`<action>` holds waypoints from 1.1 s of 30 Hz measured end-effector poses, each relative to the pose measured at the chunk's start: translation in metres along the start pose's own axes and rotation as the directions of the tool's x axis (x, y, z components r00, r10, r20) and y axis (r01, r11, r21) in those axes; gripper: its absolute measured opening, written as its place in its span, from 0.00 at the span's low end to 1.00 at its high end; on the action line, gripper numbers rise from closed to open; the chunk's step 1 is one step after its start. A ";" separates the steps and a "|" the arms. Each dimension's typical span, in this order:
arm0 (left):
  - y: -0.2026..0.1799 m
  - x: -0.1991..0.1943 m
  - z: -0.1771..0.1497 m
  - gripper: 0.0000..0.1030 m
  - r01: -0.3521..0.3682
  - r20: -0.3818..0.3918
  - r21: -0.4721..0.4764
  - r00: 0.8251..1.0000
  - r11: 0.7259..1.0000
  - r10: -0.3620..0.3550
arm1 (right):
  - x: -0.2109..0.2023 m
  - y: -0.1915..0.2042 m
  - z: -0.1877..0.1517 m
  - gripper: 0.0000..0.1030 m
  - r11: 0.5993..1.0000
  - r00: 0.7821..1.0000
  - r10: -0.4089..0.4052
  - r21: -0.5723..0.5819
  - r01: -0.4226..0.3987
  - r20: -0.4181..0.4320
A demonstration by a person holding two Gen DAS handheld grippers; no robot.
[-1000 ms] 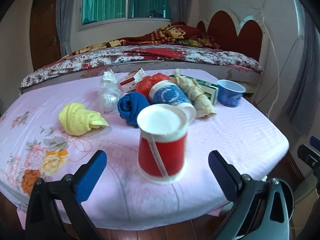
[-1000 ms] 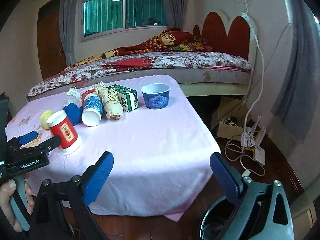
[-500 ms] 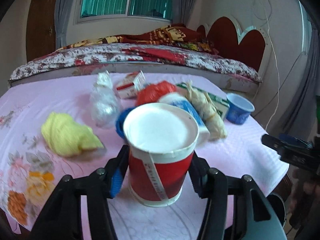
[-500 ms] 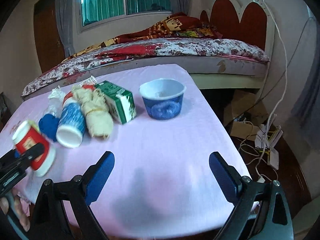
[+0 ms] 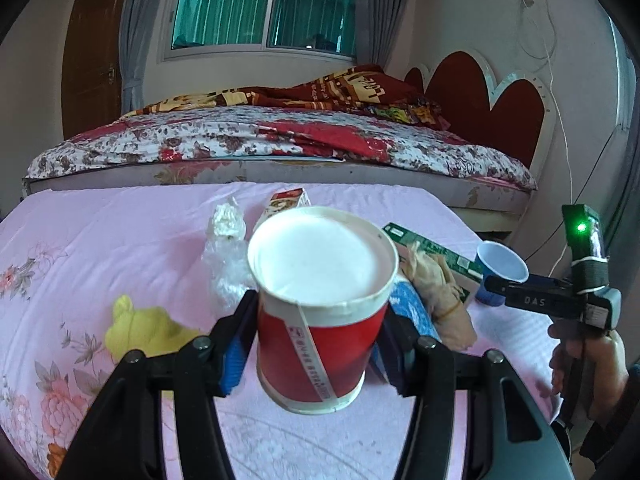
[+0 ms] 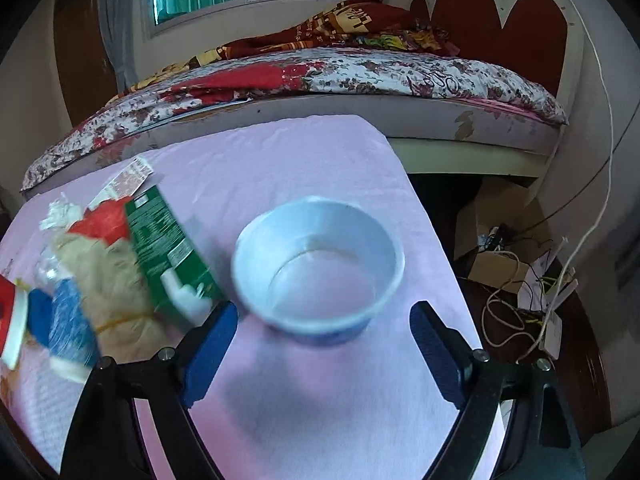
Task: Collect trash
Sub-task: 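Grasp the red-and-white paper cup with the left gripper while the right grasps the blue bowl, then carry both cups over the black bin and open both grippers to drop them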
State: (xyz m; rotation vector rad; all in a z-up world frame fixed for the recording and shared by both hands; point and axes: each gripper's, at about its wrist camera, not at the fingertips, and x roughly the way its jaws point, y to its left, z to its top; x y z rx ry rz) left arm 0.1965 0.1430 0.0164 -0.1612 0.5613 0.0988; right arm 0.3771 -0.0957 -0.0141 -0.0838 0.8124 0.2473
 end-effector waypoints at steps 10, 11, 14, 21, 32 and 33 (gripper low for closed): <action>-0.010 0.003 0.002 0.55 0.028 -0.009 0.040 1.000 0.999 -0.027 | -0.002 -0.003 0.002 0.76 1.000 0.999 0.029 -0.008 -0.029 0.036; -0.013 0.001 0.002 0.55 0.033 -0.010 0.047 0.999 0.998 -0.032 | -0.009 -0.004 -0.002 0.76 1.000 0.999 0.024 -0.015 -0.023 0.047; -0.024 -0.005 -0.001 0.55 0.051 -0.005 0.066 0.999 0.996 -0.051 | -0.033 -0.007 -0.015 0.76 0.999 0.997 0.019 -0.038 -0.016 0.071; -0.064 -0.022 -0.018 0.55 0.125 -0.021 0.105 0.992 0.987 -0.123 | -0.105 -0.026 -0.058 0.76 0.999 0.992 -0.003 -0.040 0.008 0.124; -0.148 -0.045 -0.055 0.55 0.292 -0.102 0.217 0.956 0.931 -0.276 | -0.209 -0.094 -0.142 0.76 0.998 0.984 -0.054 0.025 0.051 0.170; -0.155 -0.046 -0.059 0.55 0.310 -0.109 0.226 0.950 0.924 -0.292 | -0.216 -0.103 -0.151 0.76 0.997 0.984 -0.070 0.028 0.066 0.166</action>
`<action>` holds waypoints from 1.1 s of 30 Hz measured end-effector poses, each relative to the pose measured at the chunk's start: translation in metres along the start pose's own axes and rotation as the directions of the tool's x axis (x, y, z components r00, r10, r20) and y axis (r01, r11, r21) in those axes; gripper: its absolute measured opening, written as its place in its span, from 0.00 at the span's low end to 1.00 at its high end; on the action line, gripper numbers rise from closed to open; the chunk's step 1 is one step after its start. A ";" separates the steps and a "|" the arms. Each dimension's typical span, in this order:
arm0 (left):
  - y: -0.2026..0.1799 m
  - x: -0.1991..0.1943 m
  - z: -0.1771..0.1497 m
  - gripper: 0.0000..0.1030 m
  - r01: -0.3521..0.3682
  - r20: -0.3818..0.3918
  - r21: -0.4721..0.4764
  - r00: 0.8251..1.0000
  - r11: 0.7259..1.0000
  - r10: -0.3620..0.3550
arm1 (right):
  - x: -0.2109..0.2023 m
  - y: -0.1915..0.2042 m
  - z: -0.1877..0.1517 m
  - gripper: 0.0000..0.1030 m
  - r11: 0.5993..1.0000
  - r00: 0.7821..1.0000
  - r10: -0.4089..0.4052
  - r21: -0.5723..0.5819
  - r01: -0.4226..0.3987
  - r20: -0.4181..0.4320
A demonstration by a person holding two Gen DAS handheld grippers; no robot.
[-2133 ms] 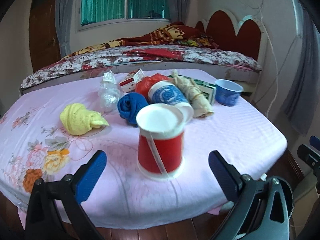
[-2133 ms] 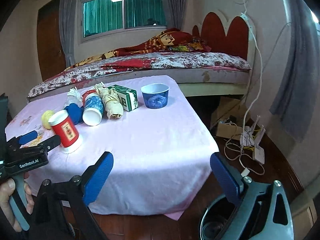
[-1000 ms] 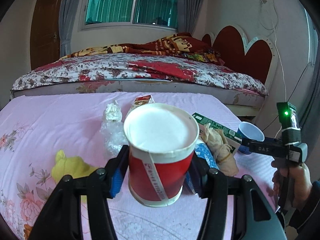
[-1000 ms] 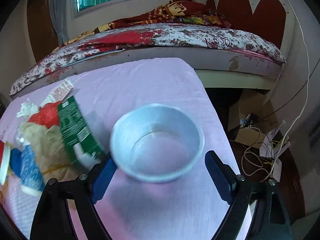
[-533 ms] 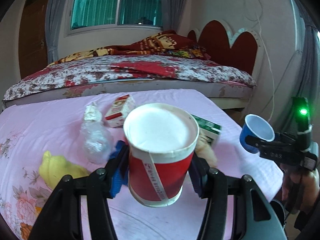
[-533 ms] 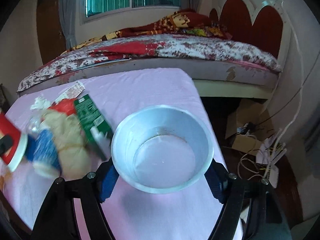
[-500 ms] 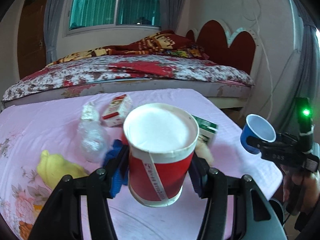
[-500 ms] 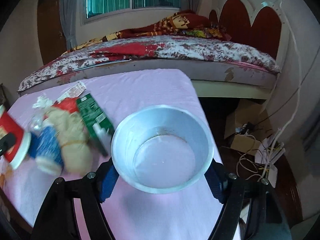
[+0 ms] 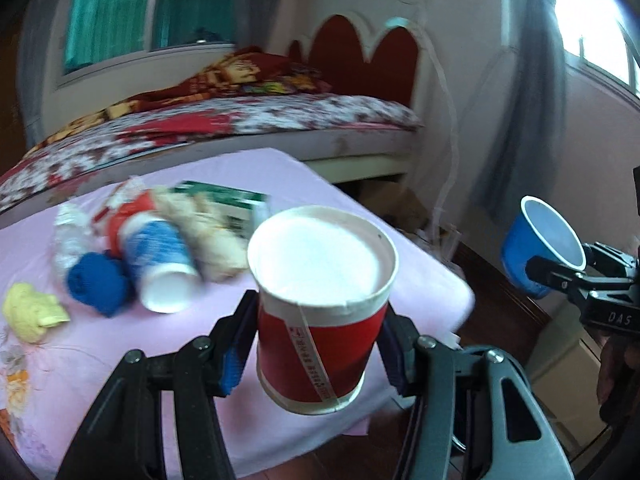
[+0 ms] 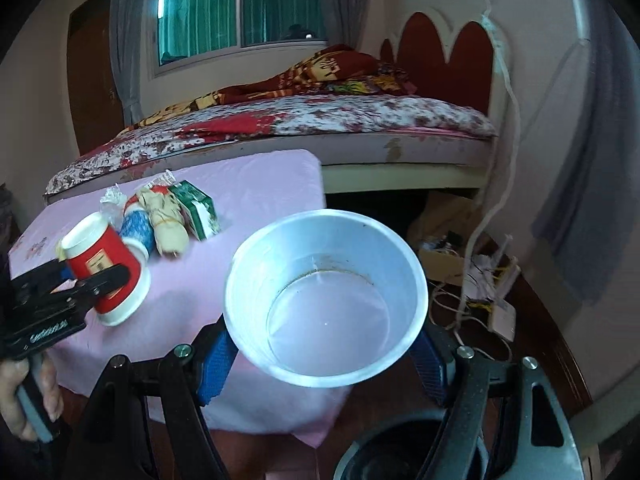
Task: Collect trash
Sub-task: 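Carry both cups over the black bin and open both grippers to drop them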
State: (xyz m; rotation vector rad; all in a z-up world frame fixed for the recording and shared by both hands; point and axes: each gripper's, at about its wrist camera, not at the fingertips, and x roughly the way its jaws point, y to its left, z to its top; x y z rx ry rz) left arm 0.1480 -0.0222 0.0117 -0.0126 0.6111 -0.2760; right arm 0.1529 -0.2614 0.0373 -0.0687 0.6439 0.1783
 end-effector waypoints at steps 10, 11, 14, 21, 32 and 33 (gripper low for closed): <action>-0.096 0.019 -0.019 0.55 0.208 -0.087 0.131 0.976 0.969 -0.198 | -0.032 -0.091 -0.074 0.76 0.992 0.993 -0.082 0.085 0.089 -0.082; -0.103 0.021 -0.022 0.55 0.230 -0.100 0.141 0.971 0.963 -0.217 | -0.034 -0.096 -0.080 0.76 0.992 0.992 -0.090 0.085 0.098 -0.089; -0.126 0.030 -0.033 0.55 0.291 -0.147 0.166 0.952 0.942 -0.268 | -0.038 -0.114 -0.101 0.76 0.988 0.987 -0.113 0.088 0.124 -0.118; -0.164 0.053 -0.058 0.55 0.399 -0.267 0.173 0.899 0.900 -0.347 | -0.033 -0.140 -0.139 0.76 0.989 0.975 -0.102 0.088 0.122 -0.196; -0.199 0.097 -0.086 0.60 0.510 -0.444 0.154 0.801 0.846 -0.402 | 0.005 -0.150 -0.178 0.76 0.997 0.940 -0.048 0.038 0.064 -0.338; -0.200 0.099 -0.088 0.71 0.521 -0.456 0.147 0.790 0.841 -0.409 | 0.008 -0.151 -0.181 0.77 0.998 0.936 -0.042 0.035 0.058 -0.350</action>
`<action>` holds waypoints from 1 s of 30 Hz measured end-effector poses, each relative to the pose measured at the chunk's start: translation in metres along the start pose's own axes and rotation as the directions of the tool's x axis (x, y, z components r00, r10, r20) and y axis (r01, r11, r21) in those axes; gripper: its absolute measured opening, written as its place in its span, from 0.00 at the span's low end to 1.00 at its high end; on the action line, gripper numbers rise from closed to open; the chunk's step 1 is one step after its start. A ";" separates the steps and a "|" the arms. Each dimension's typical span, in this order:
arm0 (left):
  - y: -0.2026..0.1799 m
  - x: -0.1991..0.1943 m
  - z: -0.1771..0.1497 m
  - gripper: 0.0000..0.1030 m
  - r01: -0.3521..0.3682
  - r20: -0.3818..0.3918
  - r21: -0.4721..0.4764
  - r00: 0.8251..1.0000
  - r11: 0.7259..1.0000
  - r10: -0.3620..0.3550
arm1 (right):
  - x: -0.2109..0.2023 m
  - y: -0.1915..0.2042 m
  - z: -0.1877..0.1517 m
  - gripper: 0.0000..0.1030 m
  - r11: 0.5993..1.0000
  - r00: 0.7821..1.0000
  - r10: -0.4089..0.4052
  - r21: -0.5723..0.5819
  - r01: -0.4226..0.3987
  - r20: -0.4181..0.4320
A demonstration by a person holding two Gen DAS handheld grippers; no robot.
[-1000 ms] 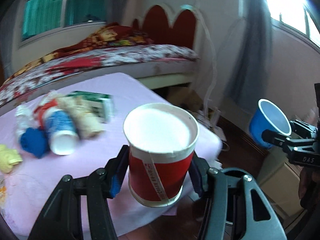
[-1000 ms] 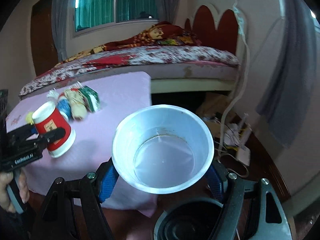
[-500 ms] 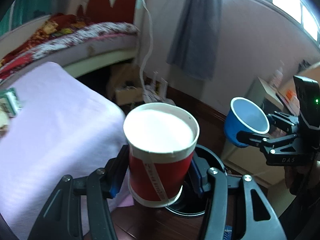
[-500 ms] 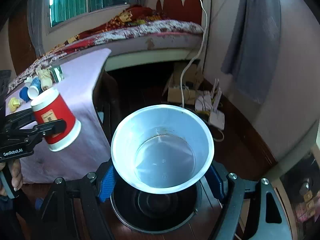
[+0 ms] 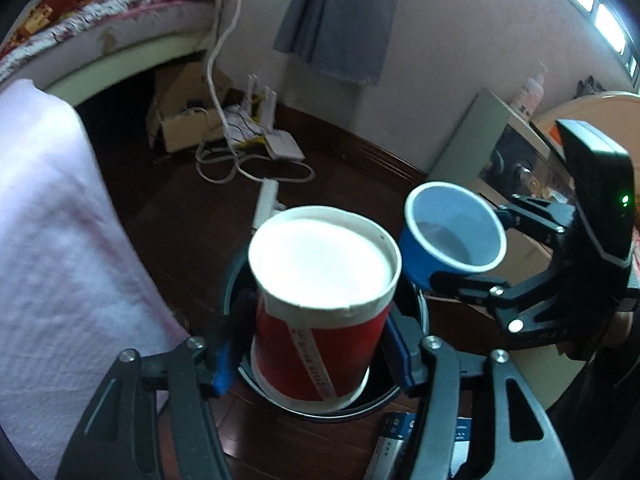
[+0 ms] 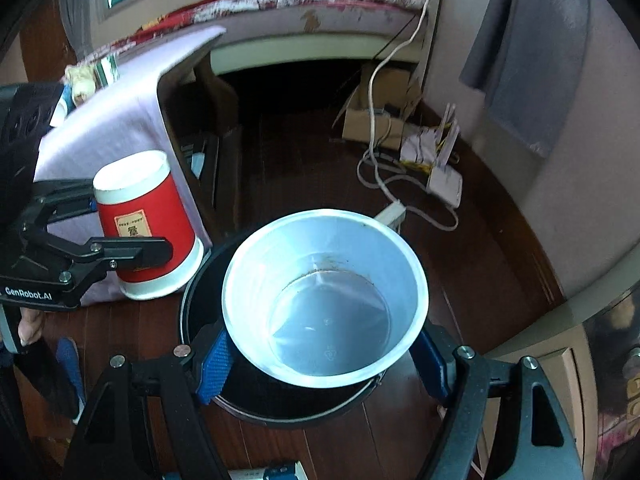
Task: Collect trash
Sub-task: 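Carry both cups over the black bin and open both grippers to drop them, then move both tools back toward the items on the table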
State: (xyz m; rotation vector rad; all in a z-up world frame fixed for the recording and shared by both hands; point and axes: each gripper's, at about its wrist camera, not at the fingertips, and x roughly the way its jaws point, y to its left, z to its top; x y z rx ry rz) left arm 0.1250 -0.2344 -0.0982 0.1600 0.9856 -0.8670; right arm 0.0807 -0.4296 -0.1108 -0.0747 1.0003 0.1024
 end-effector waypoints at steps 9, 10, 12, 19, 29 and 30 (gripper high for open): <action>0.030 -0.013 -0.015 0.99 -0.148 -0.008 -0.142 0.989 0.979 0.148 | 0.042 -0.013 -0.012 1.00 0.998 0.992 -0.011 0.061 0.019 -0.127; 0.031 -0.014 -0.016 0.99 -0.163 0.000 -0.141 0.986 0.977 0.164 | 0.042 -0.014 -0.010 1.00 0.997 0.992 -0.014 0.070 0.023 -0.125; 0.029 -0.026 -0.018 0.99 -0.218 0.026 -0.141 0.974 0.966 0.223 | 0.040 -0.012 -0.006 1.00 0.996 0.992 -0.039 0.072 0.047 -0.119; 0.034 -0.069 -0.020 0.99 -0.332 0.098 -0.166 0.932 0.929 0.350 | 0.025 0.006 0.020 1.00 0.995 0.997 -0.059 0.082 0.063 -0.049; 0.053 -0.109 -0.020 0.99 -0.402 0.146 -0.241 0.885 0.883 0.442 | -0.005 0.063 0.066 1.00 0.999 0.998 -0.033 0.007 0.033 0.047; 0.055 -0.115 -0.021 0.99 -0.408 0.152 -0.249 0.879 0.879 0.451 | -0.009 0.069 0.070 1.00 1.000 0.998 -0.027 0.002 0.027 0.057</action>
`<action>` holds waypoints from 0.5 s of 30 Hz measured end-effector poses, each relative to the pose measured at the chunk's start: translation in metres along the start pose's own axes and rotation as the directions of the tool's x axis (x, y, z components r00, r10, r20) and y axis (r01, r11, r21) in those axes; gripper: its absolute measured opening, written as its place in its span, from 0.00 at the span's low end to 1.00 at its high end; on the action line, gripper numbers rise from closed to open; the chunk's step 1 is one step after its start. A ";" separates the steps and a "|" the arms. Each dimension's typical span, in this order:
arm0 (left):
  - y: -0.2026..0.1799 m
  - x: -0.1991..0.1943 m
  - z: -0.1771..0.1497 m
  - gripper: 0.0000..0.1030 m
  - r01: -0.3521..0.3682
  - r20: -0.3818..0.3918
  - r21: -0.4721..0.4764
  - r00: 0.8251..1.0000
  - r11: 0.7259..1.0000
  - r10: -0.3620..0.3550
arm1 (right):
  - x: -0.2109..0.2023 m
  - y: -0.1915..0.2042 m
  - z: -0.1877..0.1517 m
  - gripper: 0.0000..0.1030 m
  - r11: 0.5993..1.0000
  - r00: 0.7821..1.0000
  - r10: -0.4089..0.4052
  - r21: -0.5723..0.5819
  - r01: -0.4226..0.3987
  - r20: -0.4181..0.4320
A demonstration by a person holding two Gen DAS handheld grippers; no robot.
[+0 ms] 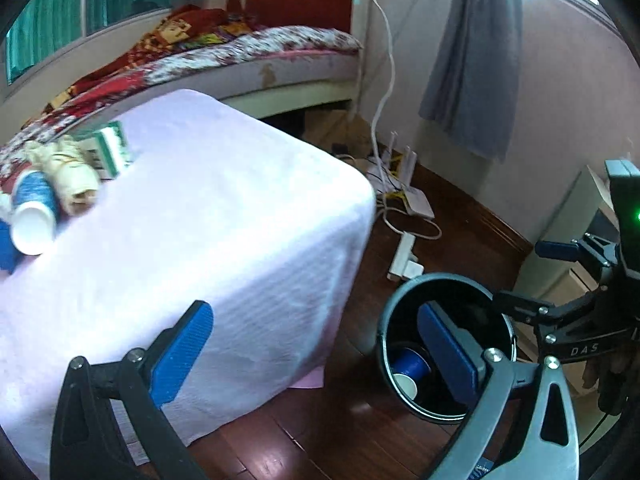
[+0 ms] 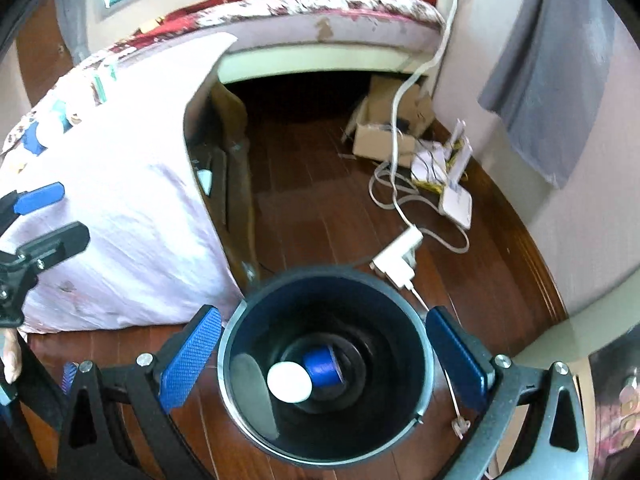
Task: Collect trash
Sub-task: 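Move both tools back toward the items on the table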
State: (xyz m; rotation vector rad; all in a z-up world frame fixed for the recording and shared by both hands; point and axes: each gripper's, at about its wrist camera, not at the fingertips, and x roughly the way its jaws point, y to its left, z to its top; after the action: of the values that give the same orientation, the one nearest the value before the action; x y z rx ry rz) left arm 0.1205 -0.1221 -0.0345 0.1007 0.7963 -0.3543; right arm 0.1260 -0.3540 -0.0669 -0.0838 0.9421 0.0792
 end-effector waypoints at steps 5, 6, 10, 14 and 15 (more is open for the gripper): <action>0.018 -0.013 0.004 0.99 -0.050 0.035 -0.041 0.998 0.998 0.052 | -0.011 0.030 0.027 1.00 0.999 0.998 0.029 -0.033 -0.027 0.052; 0.023 -0.017 0.004 0.99 -0.065 0.043 -0.051 0.997 0.997 0.068 | -0.013 0.037 0.033 1.00 0.999 0.997 0.036 -0.041 -0.033 0.062; 0.047 -0.030 0.003 0.99 -0.098 0.072 -0.101 0.992 0.990 0.106 | -0.018 0.065 0.053 1.00 0.995 0.993 0.069 -0.075 -0.062 0.093; 0.067 -0.040 0.003 0.99 -0.139 0.097 -0.138 0.983 0.981 0.153 | -0.026 0.096 0.070 1.00 0.989 0.986 0.112 -0.113 -0.098 0.123; 0.073 -0.043 0.004 0.99 -0.146 0.101 -0.150 0.982 0.978 0.162 | -0.027 0.102 0.073 1.00 0.987 0.984 0.120 -0.121 -0.105 0.130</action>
State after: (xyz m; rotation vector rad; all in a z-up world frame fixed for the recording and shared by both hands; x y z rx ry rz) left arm 0.1209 -0.0428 -0.0046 0.0087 0.6951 -0.1545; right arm 0.1584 -0.2462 -0.0066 -0.1288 0.8037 0.2407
